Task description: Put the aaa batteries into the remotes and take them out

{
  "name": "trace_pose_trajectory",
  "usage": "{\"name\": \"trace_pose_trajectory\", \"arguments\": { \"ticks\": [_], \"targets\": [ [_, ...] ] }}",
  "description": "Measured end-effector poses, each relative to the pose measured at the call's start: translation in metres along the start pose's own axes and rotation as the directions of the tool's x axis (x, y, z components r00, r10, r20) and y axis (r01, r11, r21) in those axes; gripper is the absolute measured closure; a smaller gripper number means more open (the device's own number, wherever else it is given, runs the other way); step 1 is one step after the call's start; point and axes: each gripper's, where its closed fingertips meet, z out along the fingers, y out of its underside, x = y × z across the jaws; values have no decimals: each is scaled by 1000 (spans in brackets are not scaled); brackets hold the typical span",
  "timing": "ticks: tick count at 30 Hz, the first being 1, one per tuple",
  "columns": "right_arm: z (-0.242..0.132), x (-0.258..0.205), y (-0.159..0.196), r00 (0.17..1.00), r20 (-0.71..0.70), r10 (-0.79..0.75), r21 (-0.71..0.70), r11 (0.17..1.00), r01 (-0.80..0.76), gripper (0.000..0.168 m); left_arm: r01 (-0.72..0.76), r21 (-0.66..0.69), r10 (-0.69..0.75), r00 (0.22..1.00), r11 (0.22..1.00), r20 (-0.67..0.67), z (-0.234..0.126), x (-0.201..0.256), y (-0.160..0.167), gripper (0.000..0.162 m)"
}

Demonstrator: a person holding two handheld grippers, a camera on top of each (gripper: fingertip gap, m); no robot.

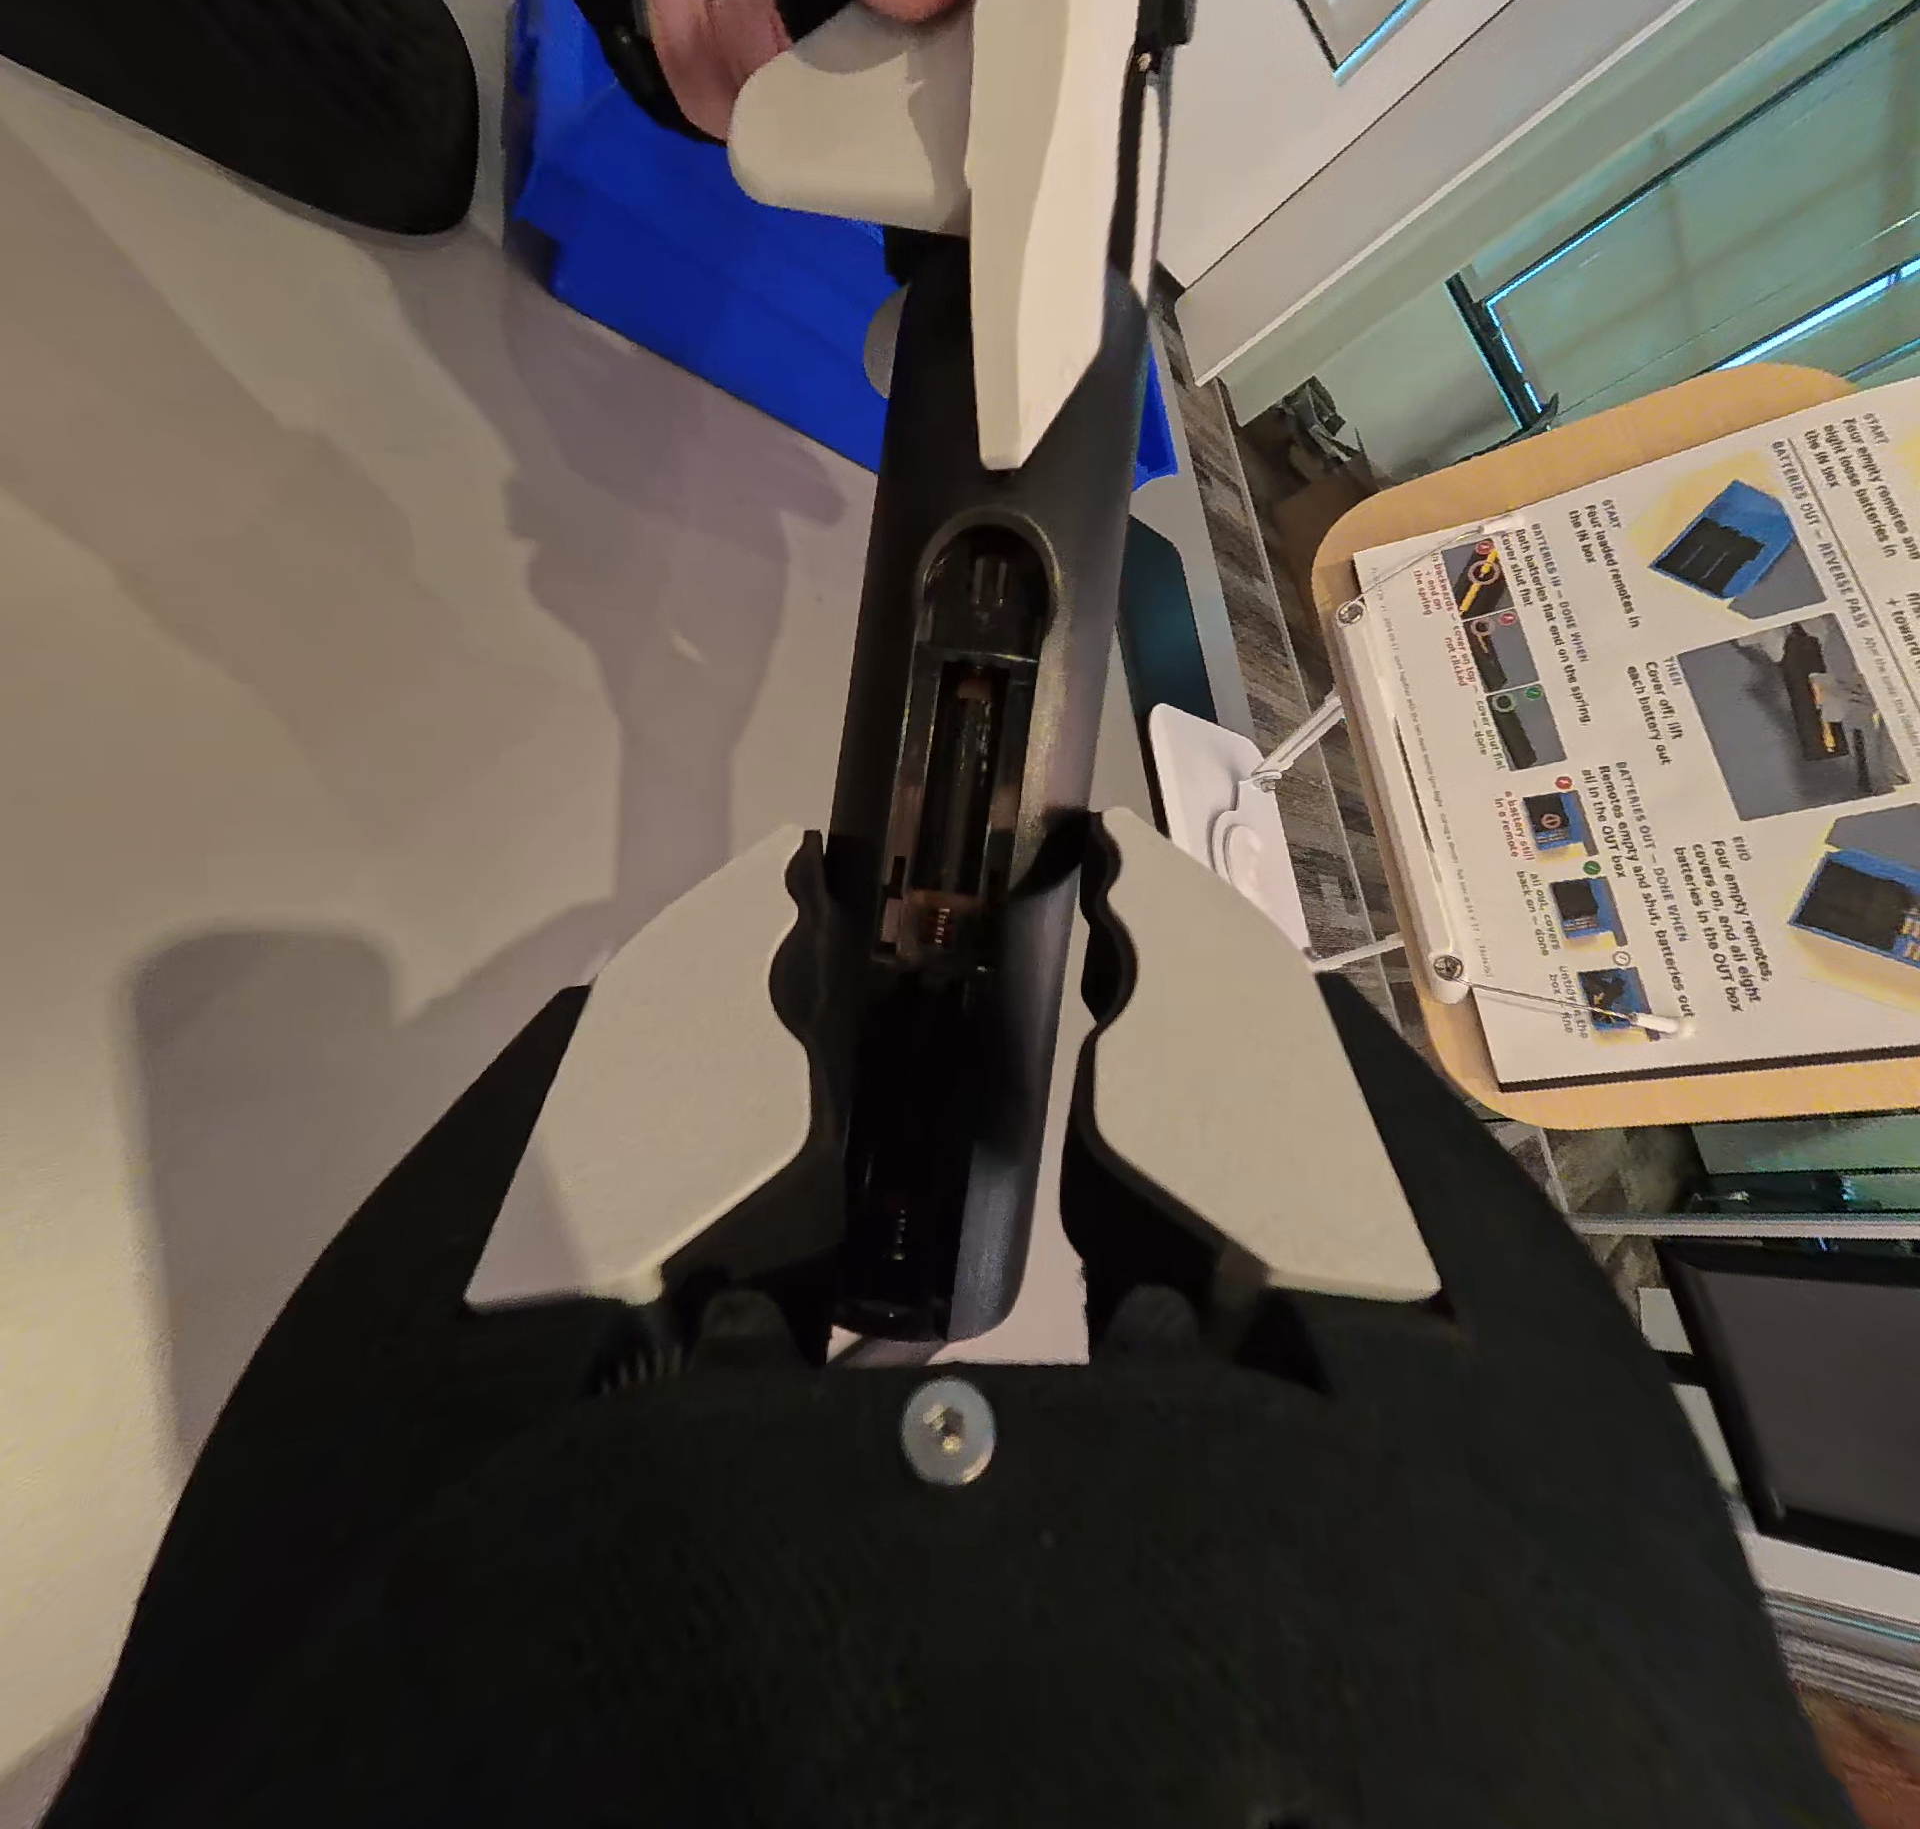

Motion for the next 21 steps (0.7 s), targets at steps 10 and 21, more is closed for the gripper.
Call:
{"name": "trace_pose_trajectory", "arguments": {
  "ticks": [10, 21],
  "targets": [
    [18, 0, 13, 999, -4, 33, -5, 999, -33, 118, 123, 57, -120, 992, 991, -48, -1, -19, 5, 137],
    [29, 13, 22, 983, -181, -7, -47, 999, -1, 107, 257, 171, -234, 962, 951, -143, -15, -23, -5, 139]
  ]
}}
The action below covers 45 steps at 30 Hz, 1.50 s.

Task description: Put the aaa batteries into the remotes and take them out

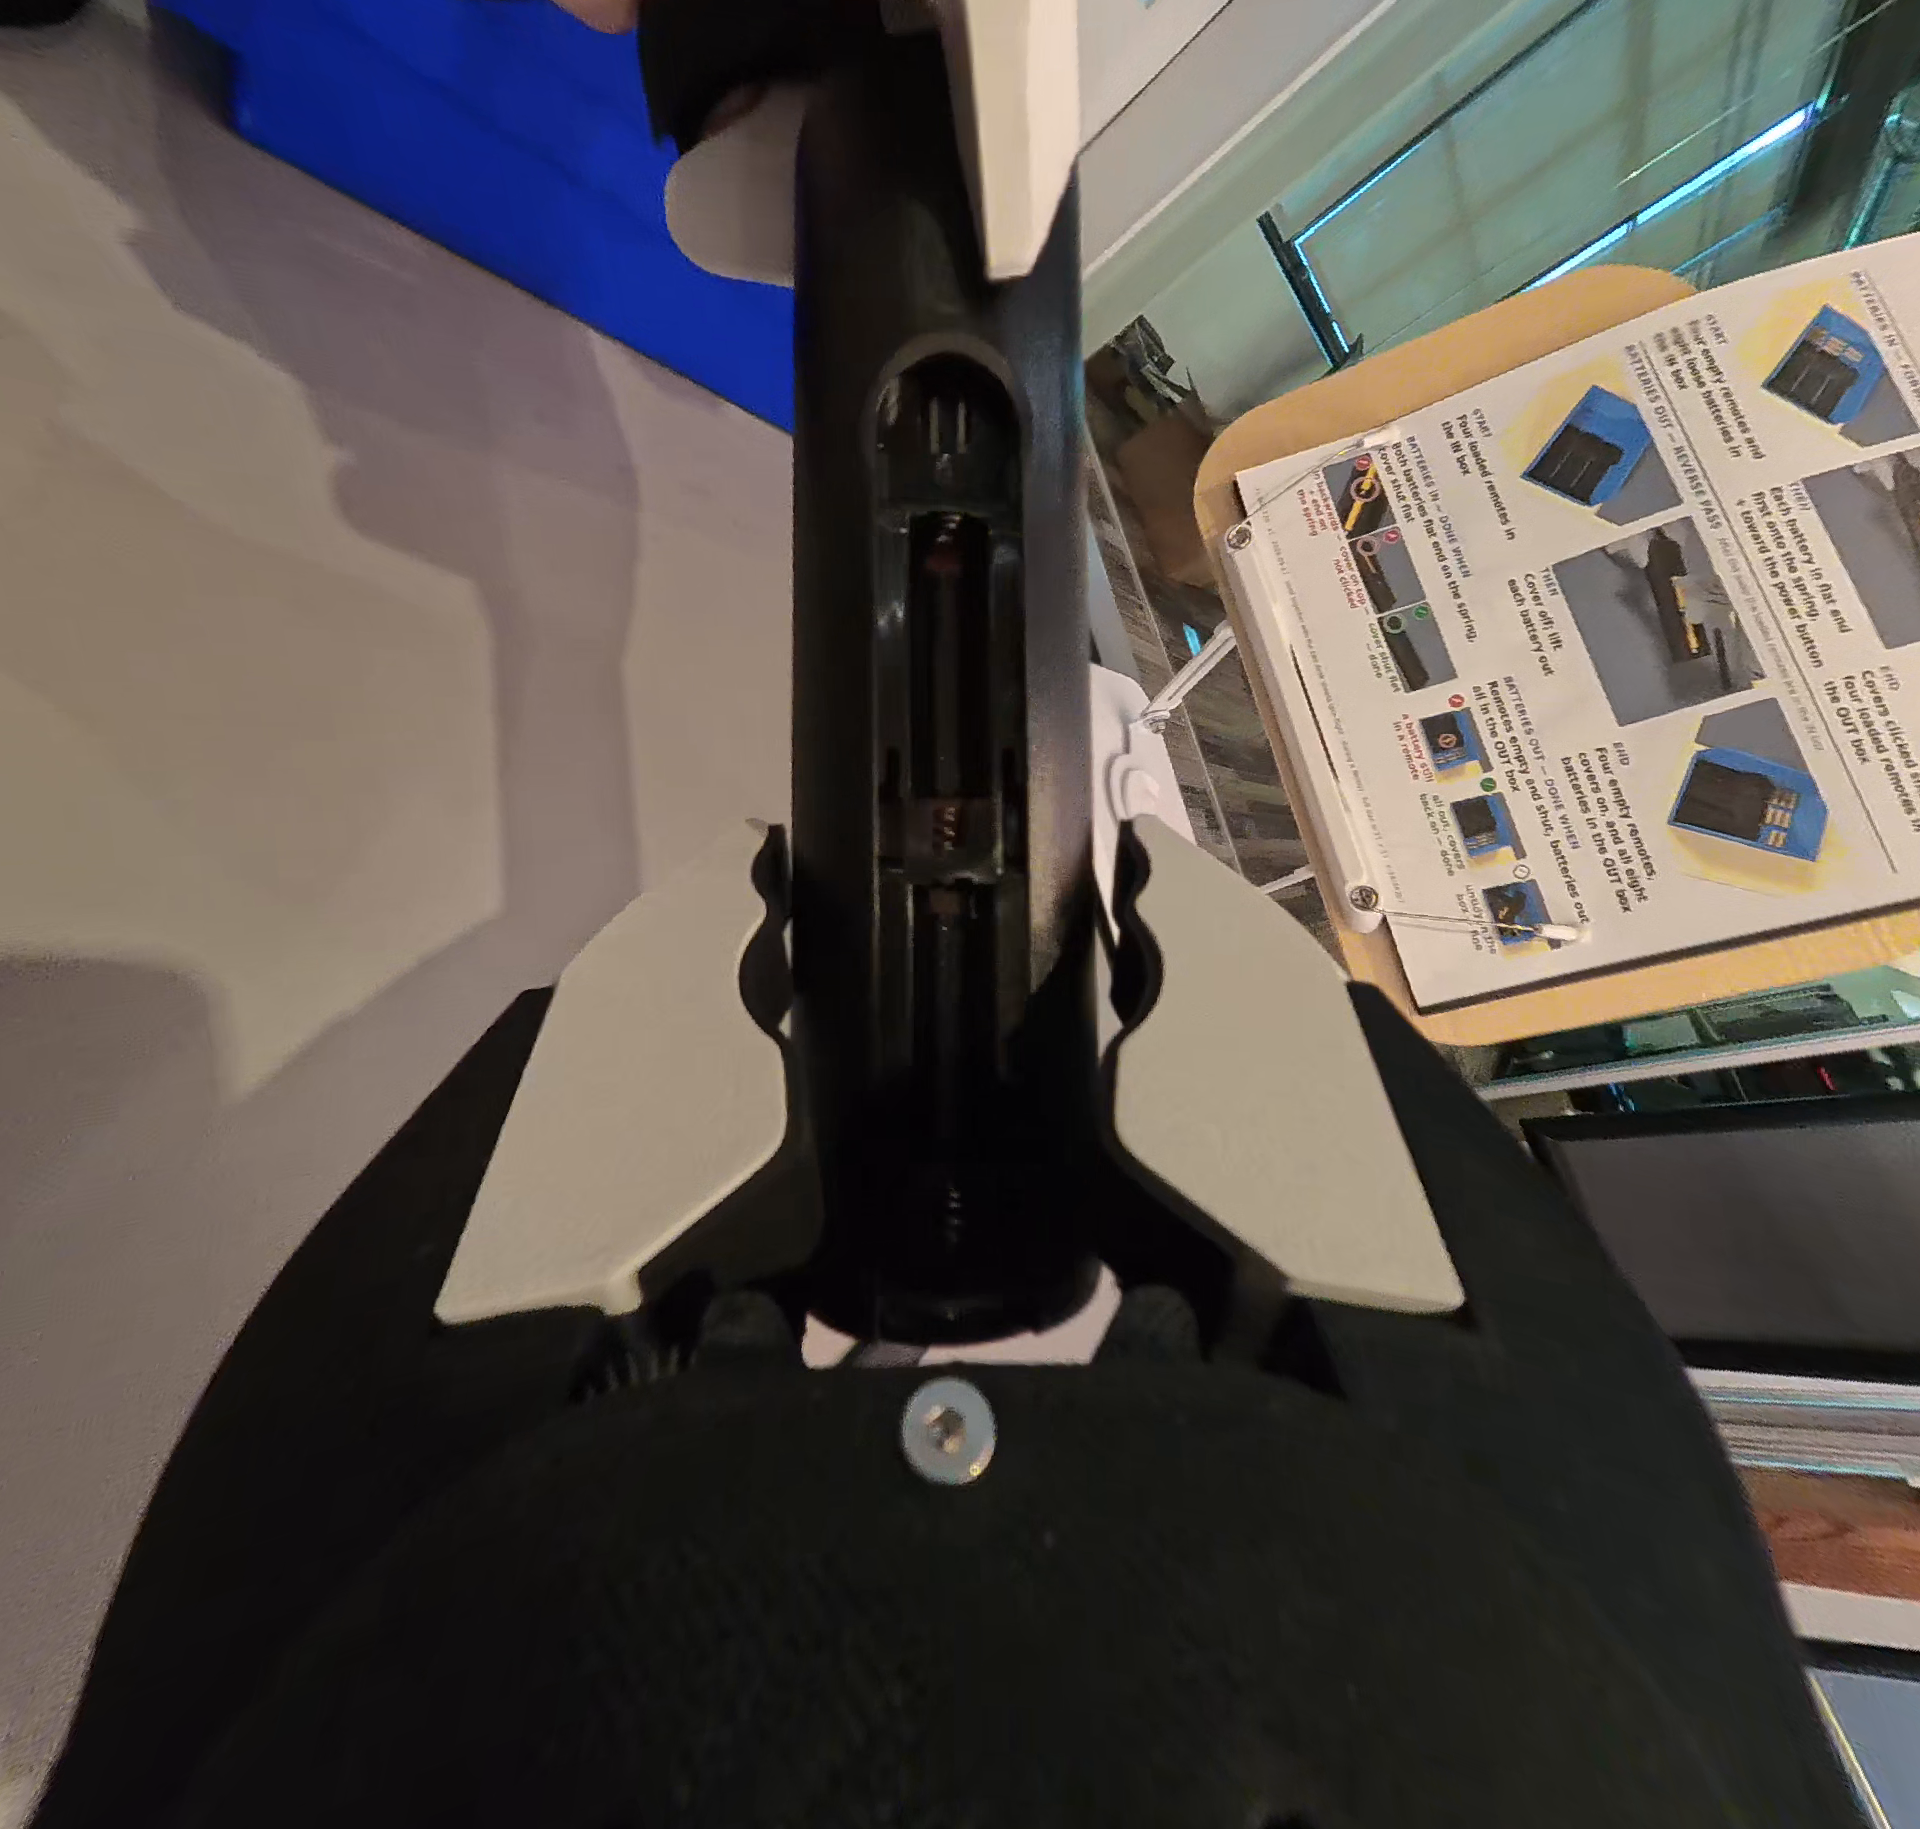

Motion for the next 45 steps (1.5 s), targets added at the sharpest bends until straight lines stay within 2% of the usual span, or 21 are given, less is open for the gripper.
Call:
{"name": "trace_pose_trajectory", "arguments": {
  "ticks": [2, 8, 12, 16, 23, 26, 30, 34, 45],
  "targets": [
    [3, -3, 0, 1000, 13, 3, -11, 1000, -2, 112, -4, 2, 4, 1000, 1000, 0, -1, -3, 0, 139],
    [2, 0, -2, 992, 112, 59, -16, 998, -58, 114, -91, -76, 88, 995, 993, -42, -4, 5, 9, 130],
    [3, 8, -5, 988, 147, 49, -12, 999, -47, 115, -171, -127, 178, 983, 977, 46, 1, -5, 11, 126],
    [7, 15, -3, 983, 174, 55, -18, 998, -52, 115, -209, -108, 214, 976, 972, 39, 2, -7, 1, 137],
    [14, 26, 5, 969, 228, 95, -19, 996, -93, 115, -118, -61, 120, 993, 991, 22, 9, -20, -13, 136],
    [18, 28, 8, 968, 235, 86, -17, 996, -84, 115, -115, -87, 117, 993, 990, 18, 15, -25, -12, 136],
    [23, 28, 14, 962, 258, 92, -32, 996, -86, 115, -142, -131, 145, 989, 981, 14, 21, -30, -7, 137],
    [29, 30, 15, 950, 281, 138, -11, 990, -140, 115, -153, -115, 154, 988, 982, 2, 24, -33, -10, 137],
    [28, 30, 22, 956, 266, 126, -13, 992, -128, 115, -208, -90, 211, 977, 974, 25, 30, -39, -12, 138]
  ]
}}
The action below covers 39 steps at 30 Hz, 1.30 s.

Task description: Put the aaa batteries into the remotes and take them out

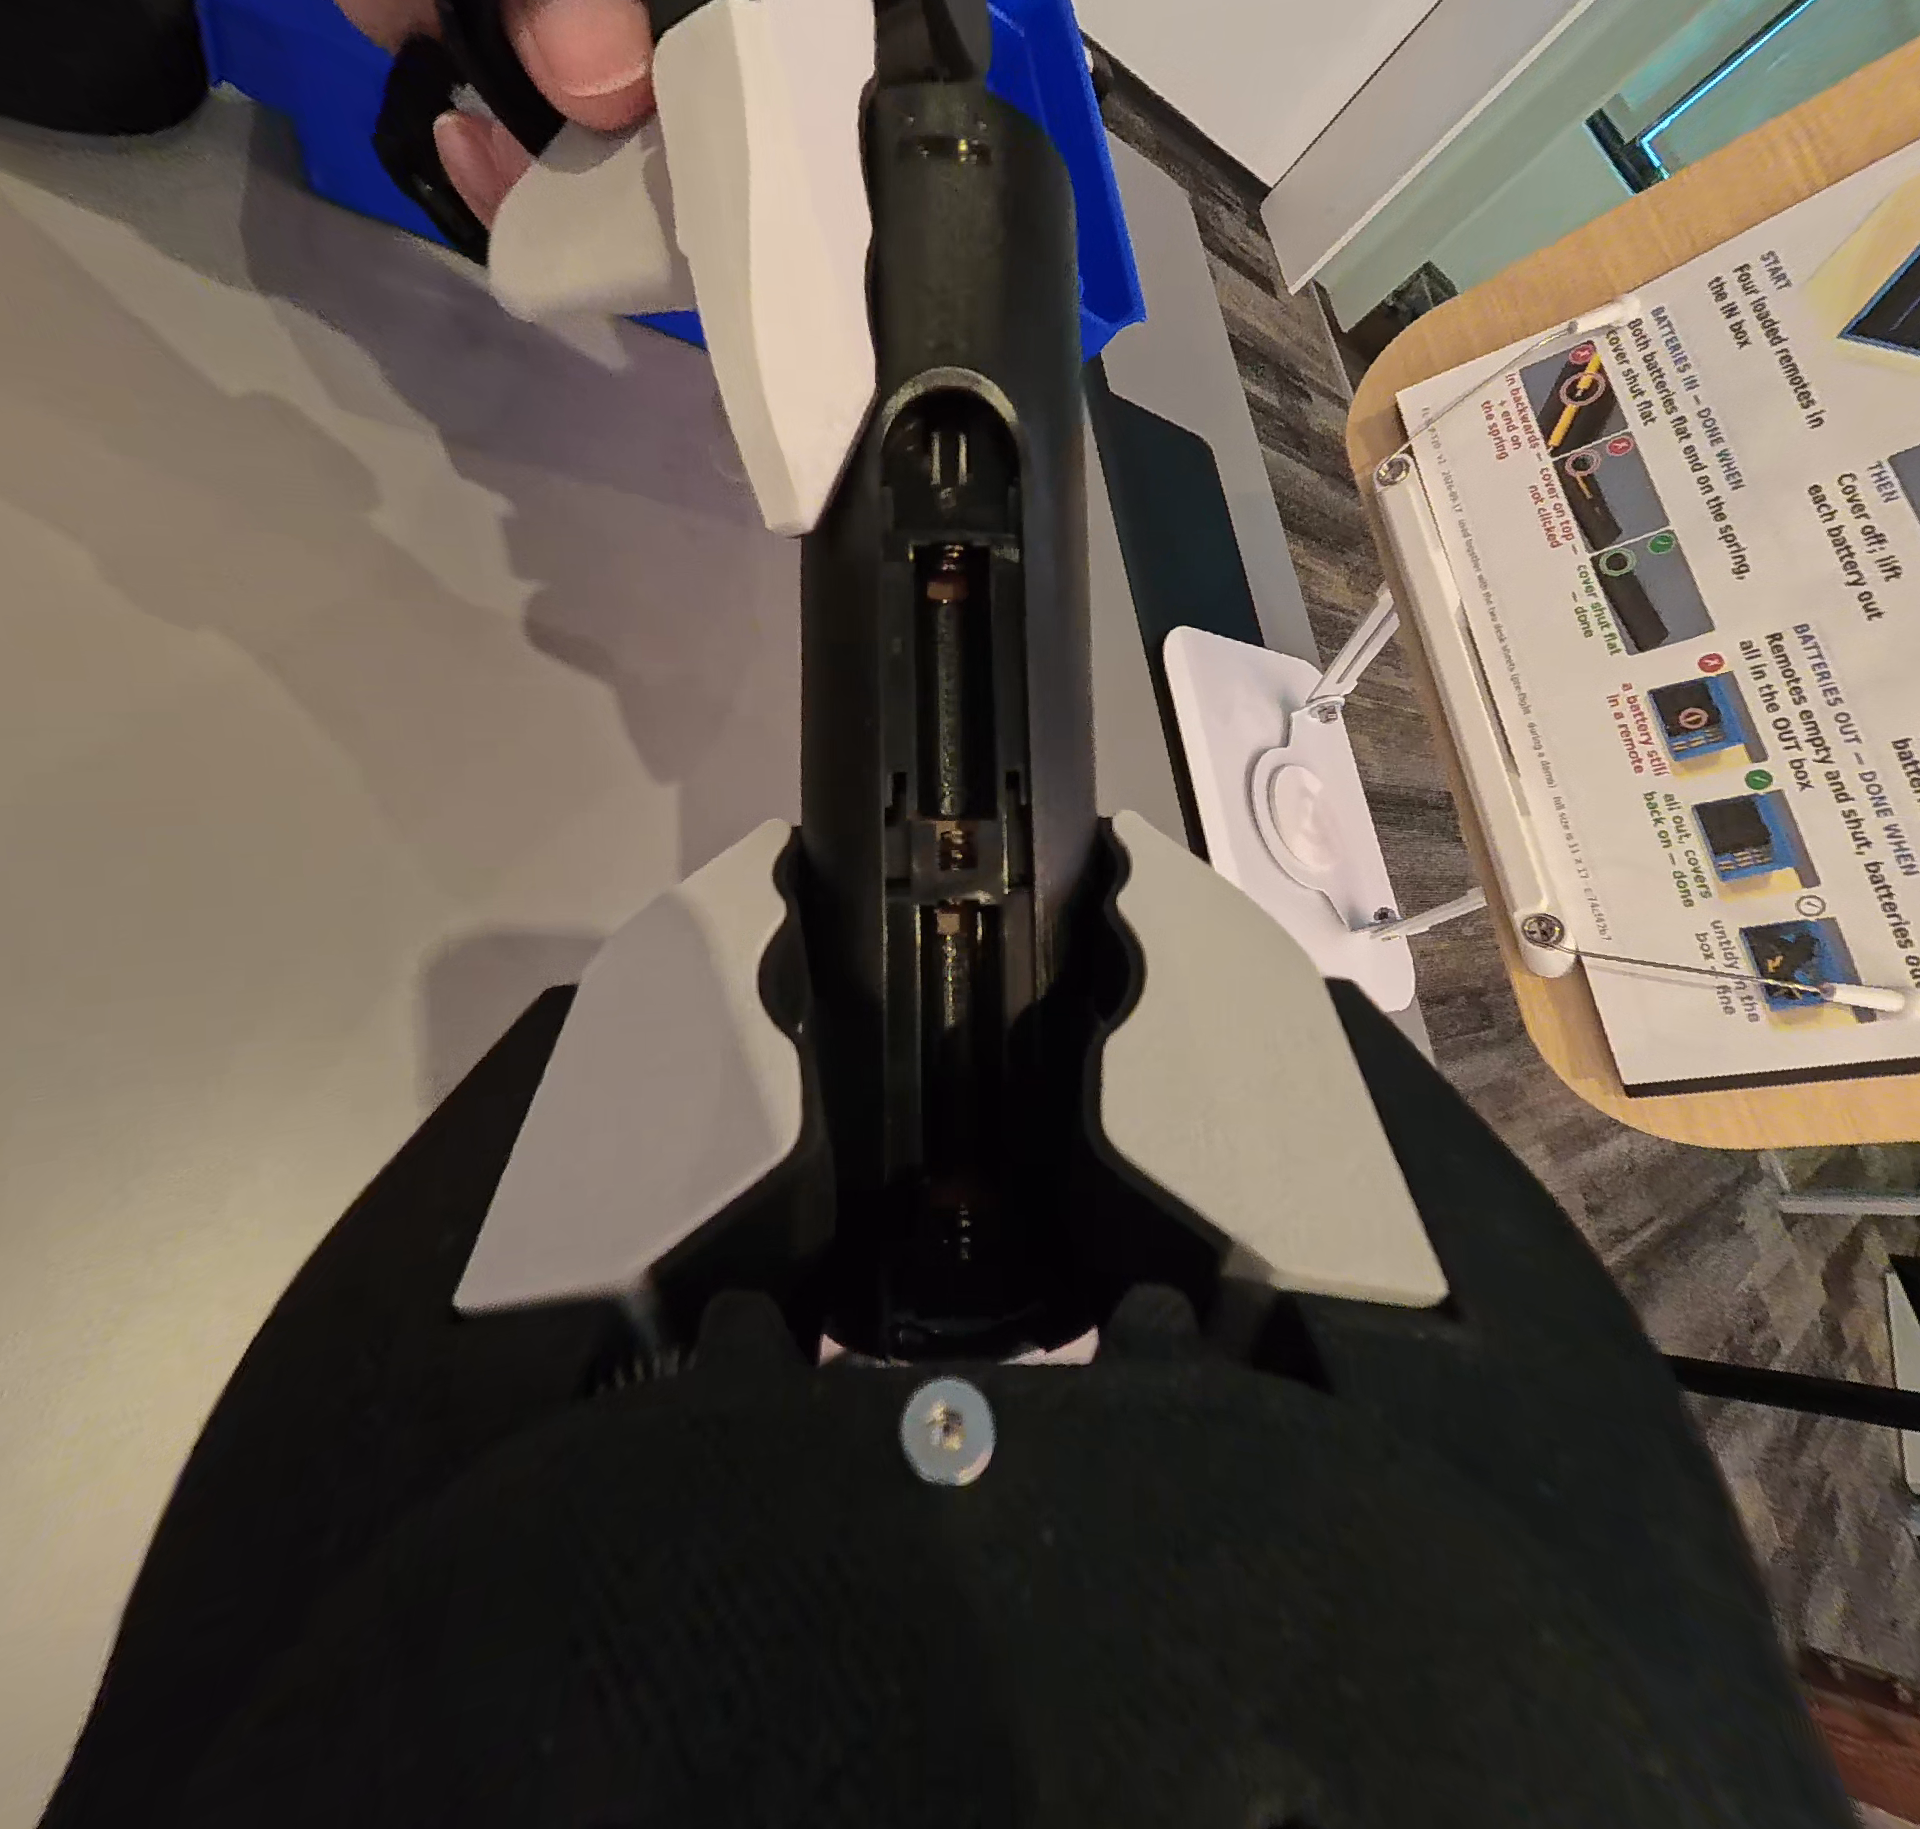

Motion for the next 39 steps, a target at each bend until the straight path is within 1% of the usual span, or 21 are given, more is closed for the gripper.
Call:
{"name": "trace_pose_trajectory", "arguments": {
  "ticks": [3, 7, 9, 11, 14, 18, 21, 23, 27, 30, 34, 39],
  "targets": [
    [-2, -1, 0, 1000, -8, -21, -2, 1000, 21, 115, 1, 6, -1, 1000, 1000, -11, 1, 2, 2, 140],
    [-4, 0, 0, 999, -22, -31, -3, 1000, 31, 113, 58, 30, -56, 997, 998, -55, 2, 3, 3, 140],
    [-6, 4, -3, 999, -47, -28, 14, 999, 29, 114, 88, 49, -84, 994, 995, -75, 1, 4, 0, 140],
    [-9, 8, -8, 998, -65, -11, 39, 999, 13, 111, 99, 60, -93, 991, 993, -93, -2, 6, -3, 141],
    [-14, 14, -10, 995, -94, 12, 64, 998, -6, 106, 84, 73, -79, 995, 994, -62, -6, 4, -5, 140],
    [-16, 18, -8, 994, -110, 18, 72, 997, -10, 103, 98, 108, -91, 993, 989, -75, -11, 5, -12, 140],
    [-16, 19, -7, 993, -114, 22, 66, 998, -15, 101, 71, 108, -67, 997, 992, -42, -15, 3, -13, 140],
    [-19, 21, -8, 992, -119, 34, 75, 997, -25, 101, 57, 106, -54, 998, 993, -30, -17, 3, -14, 140],
    [-31, 29, -15, 987, -132, 96, 135, 988, -78, 101, 46, 115, -43, 999, 992, -27, -22, 2, -16, 140],
    [-38, 34, -14, 983, -141, 114, 144, 985, -94, 101, 41, 112, -37, 999, 993, -38, -24, 4, -17, 141],
    [-38, 32, -9, 985, -117, 130, 135, 984, -113, 100, 21, 102, -17, 999, 995, -44, -23, 8, -16, 140],
    [-35, 24, -13, 990, -83, 114, 149, 984, -101, 100, 33, 104, -27, 998, 994, -57, -22, 9, -16, 141]
  ]
}}
